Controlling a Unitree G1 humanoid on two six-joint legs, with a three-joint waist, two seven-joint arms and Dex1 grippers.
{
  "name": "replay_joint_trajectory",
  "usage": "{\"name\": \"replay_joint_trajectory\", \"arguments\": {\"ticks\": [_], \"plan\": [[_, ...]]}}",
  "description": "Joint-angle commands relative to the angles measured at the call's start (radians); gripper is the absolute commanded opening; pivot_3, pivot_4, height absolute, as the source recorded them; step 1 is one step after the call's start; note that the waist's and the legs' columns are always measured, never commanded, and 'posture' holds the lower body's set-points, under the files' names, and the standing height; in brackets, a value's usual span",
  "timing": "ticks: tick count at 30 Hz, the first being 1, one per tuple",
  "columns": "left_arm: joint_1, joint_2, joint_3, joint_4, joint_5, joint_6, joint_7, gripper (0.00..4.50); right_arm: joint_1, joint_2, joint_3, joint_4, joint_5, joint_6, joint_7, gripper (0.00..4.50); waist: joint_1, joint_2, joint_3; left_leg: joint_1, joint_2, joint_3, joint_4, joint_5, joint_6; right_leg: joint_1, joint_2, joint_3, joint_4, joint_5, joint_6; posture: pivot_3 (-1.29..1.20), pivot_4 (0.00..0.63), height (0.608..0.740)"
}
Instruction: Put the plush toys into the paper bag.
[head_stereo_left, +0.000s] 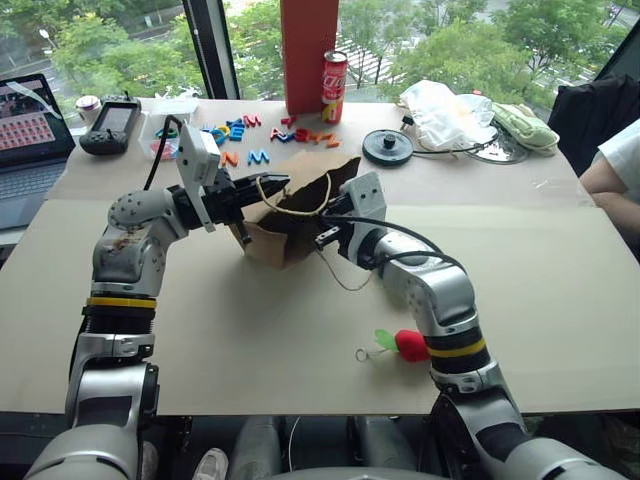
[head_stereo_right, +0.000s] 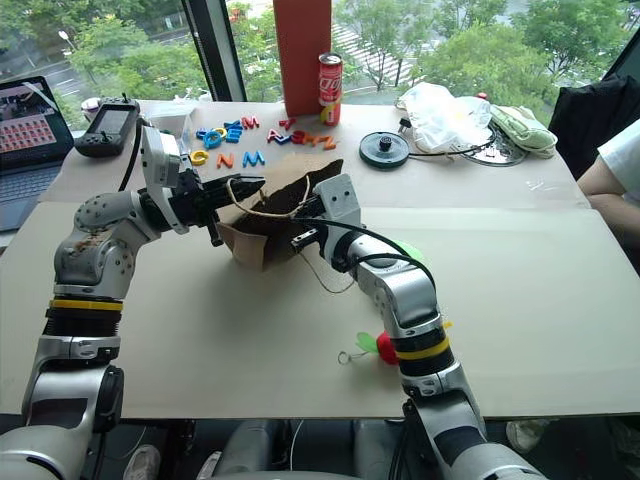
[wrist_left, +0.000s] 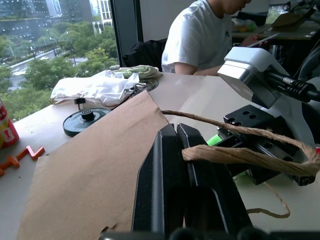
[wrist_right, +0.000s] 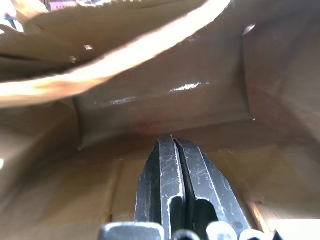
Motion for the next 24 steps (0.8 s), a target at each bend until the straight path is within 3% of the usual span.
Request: {"name": "replay_joint_trajectory", "arguments": {"ticks": [1, 9, 24], "plan": [[-0.015, -0.003, 0.01, -0.039, -0.013, 0.003, 0.004, 0.01, -0.038, 0.027, 0.003, 0.095, -0.037, -0.061, -0.019, 0.04, 0.001, 0.0, 0.0, 0.0, 0.0, 0.0, 0.0, 0.0, 0.0, 0.0, 0.0, 0.0, 0.0, 0.0, 0.0, 0.0, 0.15, 0.739], [-0.052, -0.024, 0.041, -0.013, -0.025, 0.017, 0.055, 0.01, -0.043, 0.053, 0.001, 0.273, -0.09, -0.046, -0.053, 0.04, -0.001, 0.0, 0.0, 0.0, 0.0, 0.0, 0.0, 0.0, 0.0, 0.0, 0.0, 0.0, 0.0, 0.0, 0.0, 0.0, 0.15, 0.739], [-0.081, -0.054, 0.074, 0.014, -0.04, 0.045, 0.129, 0.01, -0.01, 0.065, 0.023, 0.265, -0.138, -0.01, -0.047, 0.04, -0.002, 0.0, 0.0, 0.0, 0.0, 0.0, 0.0, 0.0, 0.0, 0.0, 0.0, 0.0, 0.0, 0.0, 0.0, 0.0, 0.15, 0.739]]}}
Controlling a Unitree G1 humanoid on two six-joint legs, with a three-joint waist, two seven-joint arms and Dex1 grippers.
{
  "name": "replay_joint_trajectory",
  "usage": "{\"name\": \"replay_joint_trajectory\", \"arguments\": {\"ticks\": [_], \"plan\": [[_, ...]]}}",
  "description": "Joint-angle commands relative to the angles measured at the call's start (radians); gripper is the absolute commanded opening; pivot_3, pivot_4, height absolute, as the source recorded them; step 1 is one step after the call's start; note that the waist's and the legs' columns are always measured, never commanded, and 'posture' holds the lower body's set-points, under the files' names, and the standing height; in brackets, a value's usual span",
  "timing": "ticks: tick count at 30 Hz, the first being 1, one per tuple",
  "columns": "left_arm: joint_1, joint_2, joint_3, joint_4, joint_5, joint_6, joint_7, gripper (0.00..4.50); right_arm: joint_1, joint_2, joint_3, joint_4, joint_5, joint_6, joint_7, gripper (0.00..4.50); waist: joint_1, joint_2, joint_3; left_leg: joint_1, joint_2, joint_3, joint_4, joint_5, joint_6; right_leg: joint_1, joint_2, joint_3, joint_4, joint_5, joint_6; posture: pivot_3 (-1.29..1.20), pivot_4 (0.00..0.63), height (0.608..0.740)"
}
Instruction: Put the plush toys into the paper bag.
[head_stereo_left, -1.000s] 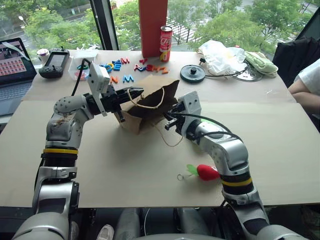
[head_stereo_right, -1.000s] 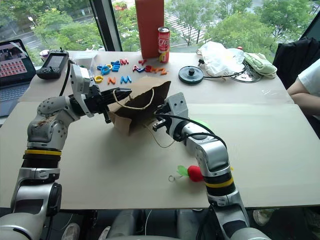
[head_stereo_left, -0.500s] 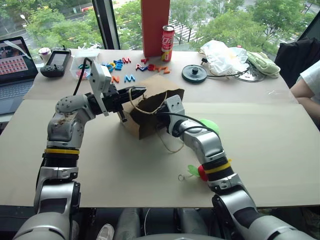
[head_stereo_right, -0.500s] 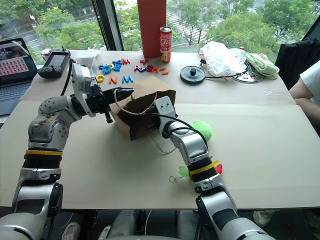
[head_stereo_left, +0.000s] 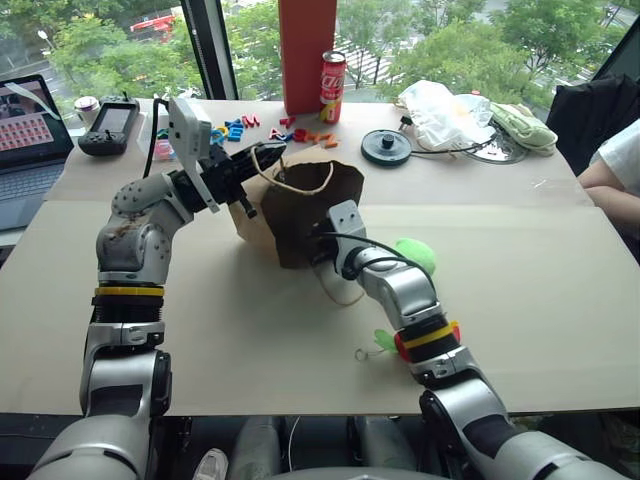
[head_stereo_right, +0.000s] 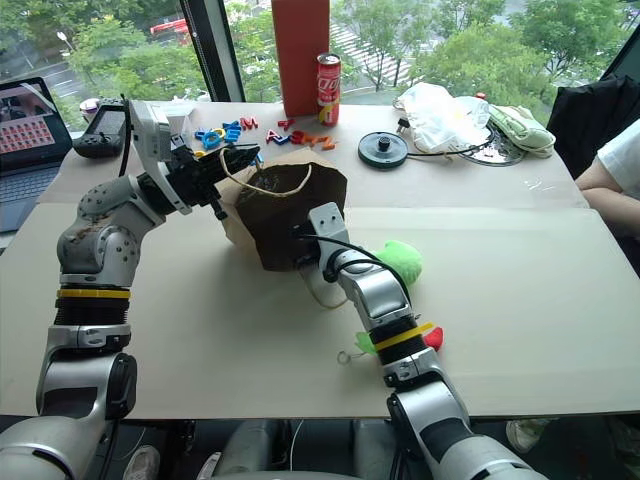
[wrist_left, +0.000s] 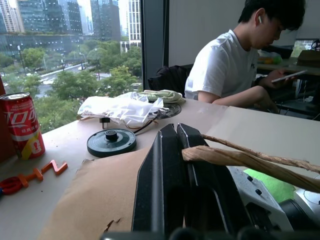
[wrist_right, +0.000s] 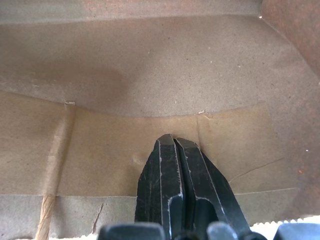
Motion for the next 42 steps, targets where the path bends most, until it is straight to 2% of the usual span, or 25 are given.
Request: {"name": "replay_joint_trajectory", "arguments": {"ticks": [1, 7, 14, 20, 24, 27, 28, 29, 31, 38, 42], "plan": [[-0.009, 0.003, 0.009, -0.026, -0.005, -0.005, 0.001, 0.01, 0.012, 0.003, 0.0, -0.023, -0.008, 0.016, 0.002, 0.04, 0.0, 0.0, 0.0, 0.0, 0.0, 0.0, 0.0, 0.0, 0.0, 0.0, 0.0, 0.0, 0.0, 0.0, 0.0, 0.0, 0.15, 0.739], [0.018, 0.006, 0.002, -0.043, -0.003, 0.001, -0.002, 0.01, 0.025, 0.033, -0.108, -0.253, 0.105, 0.089, 0.016, 0.04, 0.001, 0.0, 0.0, -0.001, 0.0, 0.0, 0.0, 0.0, 0.0, 0.0, 0.0, 0.0, 0.0, 0.0, 0.0, 0.0, 0.15, 0.739], [0.03, 0.015, 0.008, -0.036, -0.001, -0.002, -0.002, 0.01, 0.088, -0.025, -0.2, -0.573, 0.223, 0.34, 0.033, 0.04, 0.005, 0.0, 0.0, -0.001, 0.0, -0.001, -0.001, 0.0, 0.0, 0.0, 0.0, -0.001, 0.0, 0.0, 0.0, 0.0, 0.15, 0.739], [0.039, 0.017, 0.009, -0.034, -0.002, -0.004, -0.004, 0.01, 0.126, -0.191, -0.279, -0.73, 0.286, 0.473, 0.079, 0.04, 0.005, 0.0, 0.0, -0.001, -0.001, -0.001, -0.001, 0.0, 0.0, 0.0, -0.001, -0.001, -0.002, 0.0, 0.0, 0.0, 0.15, 0.739], [0.042, 0.015, 0.008, -0.033, -0.003, -0.004, -0.006, 0.01, 0.156, -0.36, -0.299, -0.762, 0.28, 0.495, 0.121, 0.04, 0.005, 0.0, 0.0, -0.001, -0.001, 0.0, -0.001, 0.0, 0.0, 0.0, -0.001, -0.001, -0.005, 0.0, 0.0, 0.0, 0.15, 0.739], [0.039, 0.01, 0.005, -0.027, -0.003, -0.007, -0.008, 0.01, 0.229, -0.531, -0.272, -0.77, 0.273, 0.479, 0.189, 0.76, 0.006, 0.0, 0.0, -0.001, -0.001, 0.0, -0.001, 0.0, 0.0, 0.0, -0.001, 0.0, -0.006, 0.0, 0.0, 0.0, 0.15, 0.739], [0.038, 0.008, 0.002, -0.023, 0.0, -0.01, -0.009, 0.01, 0.254, -0.592, -0.255, -0.774, 0.275, 0.468, 0.223, 1.06, 0.007, 0.0, 0.0, -0.001, -0.001, 0.0, -0.001, 0.0, 0.0, 0.0, -0.001, 0.0, -0.006, 0.0, 0.0, 0.0, 0.15, 0.739], [0.037, 0.006, 0.001, -0.02, 0.001, -0.013, -0.011, 0.01, 0.268, -0.633, -0.242, -0.776, 0.279, 0.458, 0.245, 1.56, 0.007, 0.0, 0.0, -0.001, -0.001, -0.001, -0.001, 0.0, 0.0, 0.0, -0.001, 0.0, -0.007, 0.0, 0.0, 0.0, 0.15, 0.739], [0.034, 0.005, 0.0, -0.017, 0.001, -0.013, -0.012, 0.01, 0.264, -0.639, -0.256, -0.768, 0.308, 0.493, 0.253, 2.09, 0.005, 0.0, 0.0, -0.001, -0.001, 0.0, -0.001, 0.0, 0.0, 0.0, -0.001, 0.0, -0.007, 0.0, 0.0, 0.0, 0.15, 0.739], [0.03, 0.005, 0.001, -0.013, 0.004, -0.016, -0.011, 0.01, 0.264, -0.585, -0.266, -0.733, 0.324, 0.524, 0.213, 4.46, 0.004, 0.0, 0.0, 0.001, -0.001, -0.002, -0.001, 0.0, 0.0, 0.0, 0.001, 0.002, -0.006, 0.0, 0.0, 0.0, 0.15, 0.739], [0.03, 0.006, 0.001, -0.014, 0.006, -0.015, -0.011, 0.01, 0.263, -0.537, -0.242, -0.701, 0.309, 0.514, 0.18, 4.46, 0.006, 0.0, 0.0, 0.0, -0.001, -0.001, -0.001, 0.0, 0.0, 0.0, 0.0, 0.002, -0.006, 0.0, 0.0, 0.0, 0.15, 0.739]]}}
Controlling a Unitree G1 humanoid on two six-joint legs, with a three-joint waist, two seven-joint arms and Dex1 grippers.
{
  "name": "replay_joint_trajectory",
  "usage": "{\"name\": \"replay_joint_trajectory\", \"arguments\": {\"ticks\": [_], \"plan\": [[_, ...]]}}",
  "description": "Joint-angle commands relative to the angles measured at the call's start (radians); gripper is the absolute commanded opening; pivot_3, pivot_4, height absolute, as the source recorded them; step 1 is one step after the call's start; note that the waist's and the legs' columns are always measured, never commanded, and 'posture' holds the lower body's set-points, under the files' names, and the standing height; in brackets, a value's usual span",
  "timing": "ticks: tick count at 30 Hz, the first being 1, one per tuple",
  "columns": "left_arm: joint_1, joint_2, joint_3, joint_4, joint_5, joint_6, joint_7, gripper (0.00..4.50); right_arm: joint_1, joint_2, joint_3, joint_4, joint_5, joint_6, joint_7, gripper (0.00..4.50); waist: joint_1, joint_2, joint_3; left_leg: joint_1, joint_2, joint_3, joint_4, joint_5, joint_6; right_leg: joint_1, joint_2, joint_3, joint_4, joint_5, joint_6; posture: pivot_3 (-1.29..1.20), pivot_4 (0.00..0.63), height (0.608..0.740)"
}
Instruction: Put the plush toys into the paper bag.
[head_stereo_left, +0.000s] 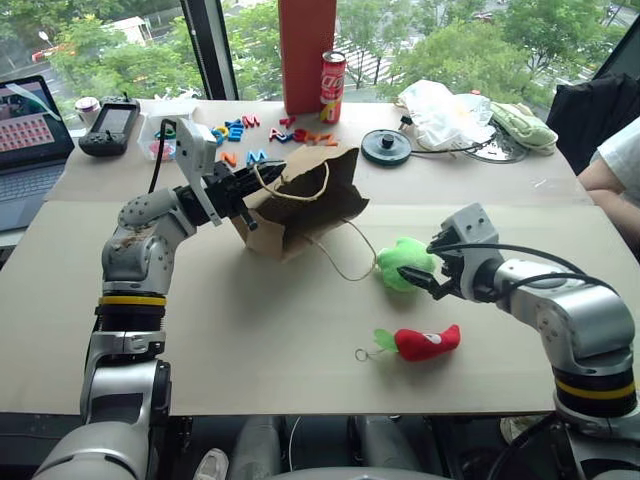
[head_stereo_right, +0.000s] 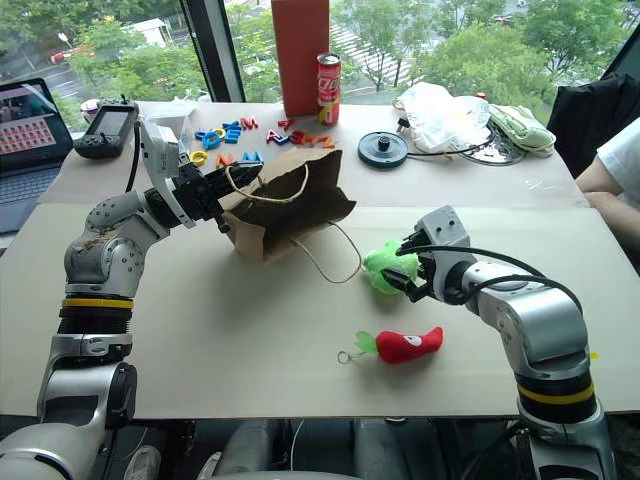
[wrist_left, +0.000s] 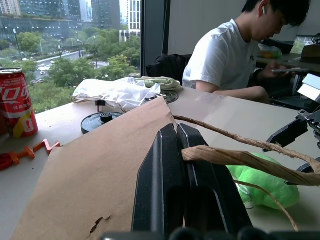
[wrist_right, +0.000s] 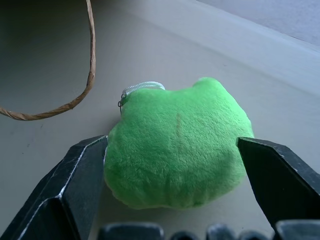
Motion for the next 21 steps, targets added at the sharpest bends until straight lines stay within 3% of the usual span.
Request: {"name": "replay_joint_trajectory", "arguments": {"ticks": [1, 7, 10, 18, 21], "plan": [[-0.021, 0.01, 0.014, -0.017, 0.002, -0.015, 0.001, 0.01, -0.01, 0.019, 0.012, 0.018, -0.018, -0.013, -0.033, 4.46, 0.0, 0.0, 0.0, 0.0, 0.0, 0.0, 0.0, 0.0, 0.0, 0.0, 0.0, 0.0, 0.0, 0.0, 0.0, 0.0, 0.15, 0.739], [-0.024, 0.013, 0.014, -0.02, 0.002, -0.013, 0.002, 0.01, 0.012, 0.015, 0.086, 0.083, -0.074, -0.048, -0.062, 4.46, 0.0, 0.0, 0.0, 0.0, 0.0, 0.0, 0.0, 0.0, 0.0, 0.0, 0.0, -0.001, 0.0, 0.0, 0.0, 0.0, 0.15, 0.739], [-0.025, 0.014, 0.015, -0.02, 0.003, -0.013, 0.003, 0.01, 0.024, 0.0, 0.122, 0.086, -0.097, -0.069, -0.058, 3.74, 0.0, 0.0, 0.0, 0.0, 0.0, 0.0, 0.0, 0.0, 0.0, 0.001, 0.0, -0.001, 0.0, 0.0, 0.0, 0.0, 0.15, 0.739], [-0.026, 0.016, 0.014, -0.019, 0.003, -0.012, 0.002, 0.01, 0.029, 0.01, 0.116, 0.083, -0.114, -0.079, -0.062, 1.03, 0.0, 0.0, 0.0, 0.001, 0.0, 0.0, 0.0, 0.0, 0.0, 0.001, 0.0, -0.001, 0.0, 0.0, 0.0, 0.0, 0.15, 0.739], [-0.029, 0.016, 0.013, -0.016, 0.003, -0.012, 0.002, 0.01, 0.033, 0.015, 0.105, 0.074, -0.112, -0.084, -0.059, 1.03, 0.0, 0.0, 0.0, 0.001, 0.0, 0.0, 0.0, 0.0, 0.0, 0.001, 0.0, -0.001, 0.0, 0.0, 0.0, 0.0, 0.15, 0.739]]}}
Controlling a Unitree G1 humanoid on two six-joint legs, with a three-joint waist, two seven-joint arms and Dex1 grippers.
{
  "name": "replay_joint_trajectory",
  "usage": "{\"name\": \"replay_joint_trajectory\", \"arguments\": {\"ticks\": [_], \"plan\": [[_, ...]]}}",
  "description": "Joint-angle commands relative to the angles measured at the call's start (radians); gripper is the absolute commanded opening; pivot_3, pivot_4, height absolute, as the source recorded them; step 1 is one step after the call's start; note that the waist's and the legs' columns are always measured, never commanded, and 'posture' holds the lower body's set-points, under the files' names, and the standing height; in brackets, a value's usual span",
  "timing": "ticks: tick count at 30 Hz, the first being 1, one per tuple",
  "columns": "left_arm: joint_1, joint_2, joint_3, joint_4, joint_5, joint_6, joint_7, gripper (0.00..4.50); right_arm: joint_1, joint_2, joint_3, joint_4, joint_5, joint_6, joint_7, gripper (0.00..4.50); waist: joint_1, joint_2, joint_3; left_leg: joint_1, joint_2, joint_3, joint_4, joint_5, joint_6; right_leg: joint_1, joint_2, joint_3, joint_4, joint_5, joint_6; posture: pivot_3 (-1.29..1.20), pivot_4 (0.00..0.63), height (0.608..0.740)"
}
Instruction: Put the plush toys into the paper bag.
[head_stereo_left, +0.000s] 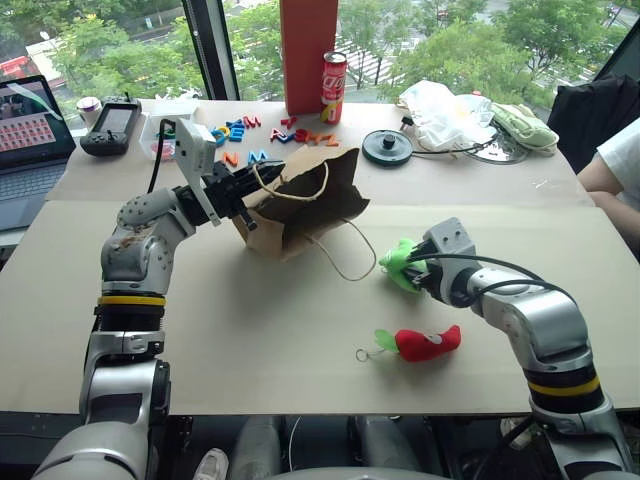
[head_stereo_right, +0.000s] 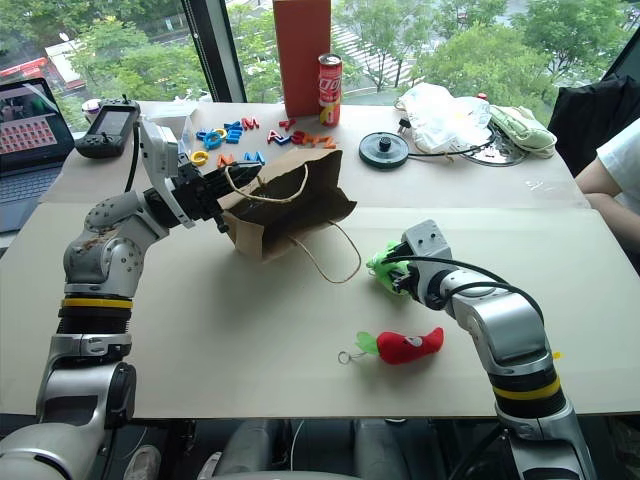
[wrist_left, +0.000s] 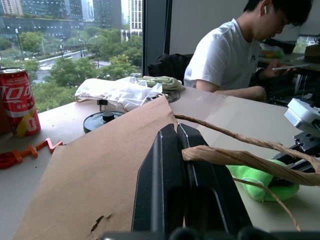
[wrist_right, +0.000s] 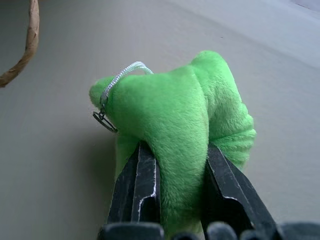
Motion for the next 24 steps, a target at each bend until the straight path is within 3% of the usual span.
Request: {"name": "replay_joint_trajectory", "arguments": {"ticks": [1, 9, 16, 24], "plan": [[-0.03, 0.012, 0.013, -0.015, 0.003, -0.012, 0.001, 0.01, 0.01, 0.004, -0.014, -0.011, 0.002, 0.001, 0.001, 1.03, 0.0, 0.0, 0.0, 0.0, 0.0, 0.0, 0.0, 0.0, 0.0, 0.0, 0.0, 0.0, 0.0, 0.0, 0.0, 0.0, 0.15, 0.739], [-0.04, 0.007, 0.012, -0.002, 0.005, -0.01, 0.004, 0.01, -0.032, 0.012, -0.126, -0.078, 0.05, -0.033, 0.034, 1.03, 0.0, 0.0, 0.0, 0.0, 0.0, 0.0, 0.0, 0.0, 0.0, -0.001, 0.0, 0.0, 0.0, 0.0, 0.0, 0.0, 0.15, 0.739], [-0.066, -0.007, 0.025, 0.021, -0.015, 0.017, 0.025, 0.01, -0.246, 0.06, -0.202, -0.168, 0.151, 0.051, 0.02, 1.03, 0.0, 0.001, 0.001, 0.0, 0.0, -0.001, 0.0, 0.0, 0.0, -0.001, 0.001, 0.0, 0.001, 0.0, 0.0, 0.0, 0.15, 0.739], [-0.077, -0.022, 0.028, 0.017, -0.026, 0.036, 0.03, 0.01, -0.326, 0.058, 0.031, -0.144, 0.074, 0.022, -0.011, 1.03, 0.001, 0.001, 0.001, -0.002, 0.0, 0.0, 0.0, 0.0, 0.0, -0.001, -0.001, -0.001, 0.0, 0.0, 0.0, 0.0, 0.15, 0.739]]}}
